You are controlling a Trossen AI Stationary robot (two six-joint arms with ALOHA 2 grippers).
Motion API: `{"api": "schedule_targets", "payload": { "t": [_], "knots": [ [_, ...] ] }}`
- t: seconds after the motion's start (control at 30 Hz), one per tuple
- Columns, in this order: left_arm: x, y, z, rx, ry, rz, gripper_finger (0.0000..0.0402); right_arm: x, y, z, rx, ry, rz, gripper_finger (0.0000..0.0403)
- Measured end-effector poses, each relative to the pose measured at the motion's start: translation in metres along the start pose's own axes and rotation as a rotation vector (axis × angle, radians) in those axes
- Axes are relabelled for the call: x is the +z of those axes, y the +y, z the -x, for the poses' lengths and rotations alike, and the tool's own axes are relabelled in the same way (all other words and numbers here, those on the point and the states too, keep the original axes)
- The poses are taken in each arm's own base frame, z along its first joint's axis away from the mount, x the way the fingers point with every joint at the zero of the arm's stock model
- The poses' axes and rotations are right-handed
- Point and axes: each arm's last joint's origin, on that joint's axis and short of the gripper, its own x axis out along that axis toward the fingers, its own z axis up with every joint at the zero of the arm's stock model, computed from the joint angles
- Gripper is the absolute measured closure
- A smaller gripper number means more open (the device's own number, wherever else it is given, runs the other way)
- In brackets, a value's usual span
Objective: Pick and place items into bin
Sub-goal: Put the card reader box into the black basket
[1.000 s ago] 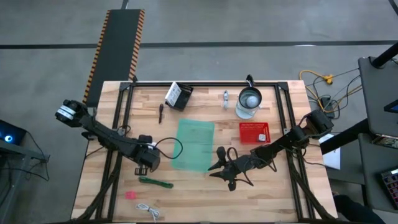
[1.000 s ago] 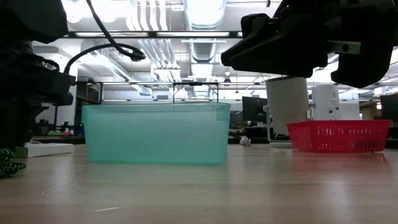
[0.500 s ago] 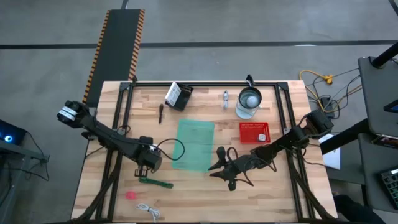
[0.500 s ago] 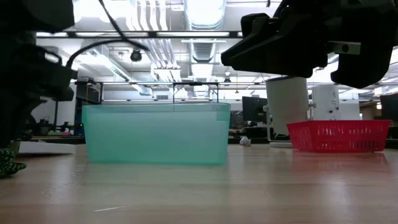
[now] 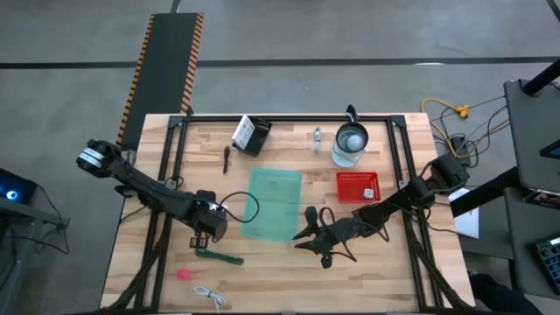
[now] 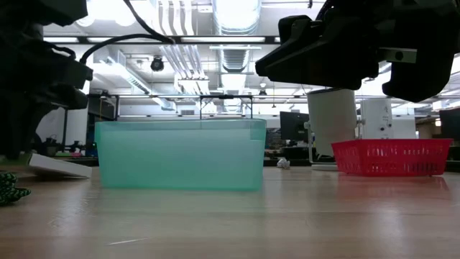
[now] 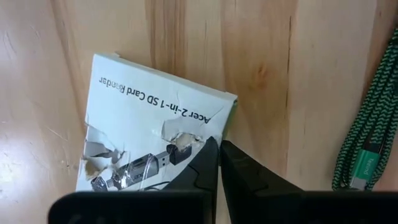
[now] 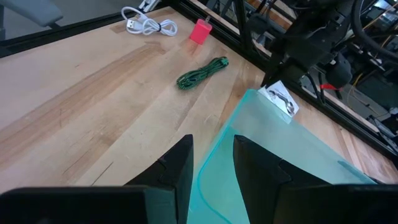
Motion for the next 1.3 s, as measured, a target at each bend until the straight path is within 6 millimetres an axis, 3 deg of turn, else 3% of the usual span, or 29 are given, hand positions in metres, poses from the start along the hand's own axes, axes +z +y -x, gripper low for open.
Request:
{"api": "schedule_targets", "payload": {
  "t": [0.33,0.9,1.3],
  "knots": [
    [-0.005,0.004,0.013,0.008,-0.053,0.004,0.0401,0.000,0.000,0.000,0.000,0.000,0.000,0.0303],
    [-0.021,0.017,0.055,0.008,-0.324,0.040,0.0401,0.000,0.000,0.000,0.000,0.000,0.000,0.0303],
    [-0.027,0.021,0.066,0.010,-0.403,0.030,0.0401,0.000,0.000,0.000,0.000,0.000,0.000,0.0303]
  ]
}}
